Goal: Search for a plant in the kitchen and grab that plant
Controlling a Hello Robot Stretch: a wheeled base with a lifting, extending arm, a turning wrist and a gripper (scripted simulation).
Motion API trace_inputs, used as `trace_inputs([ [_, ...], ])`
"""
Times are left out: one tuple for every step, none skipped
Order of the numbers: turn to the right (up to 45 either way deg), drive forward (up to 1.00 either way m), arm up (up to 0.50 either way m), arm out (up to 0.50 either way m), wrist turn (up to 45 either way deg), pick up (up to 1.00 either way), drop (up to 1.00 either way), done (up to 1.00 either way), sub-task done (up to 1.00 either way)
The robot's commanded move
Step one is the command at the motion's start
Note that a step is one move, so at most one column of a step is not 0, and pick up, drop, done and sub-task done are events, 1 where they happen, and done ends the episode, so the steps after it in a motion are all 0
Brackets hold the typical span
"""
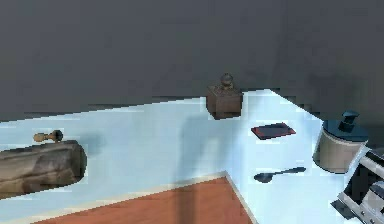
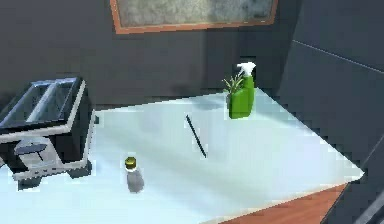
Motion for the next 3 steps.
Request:
trace_inputs([
  [18.0, 0.0, 0.0, 0.0, 0.0, 0.0, 0.0, 0.0, 0.0],
  [0.0, 0.1, 0.0, 0.0, 0.0, 0.0, 0.0, 0.0, 0.0],
  [0.0, 0.0, 0.5, 0.0, 0.0, 0.0, 0.0, 0.0, 0.0],
])
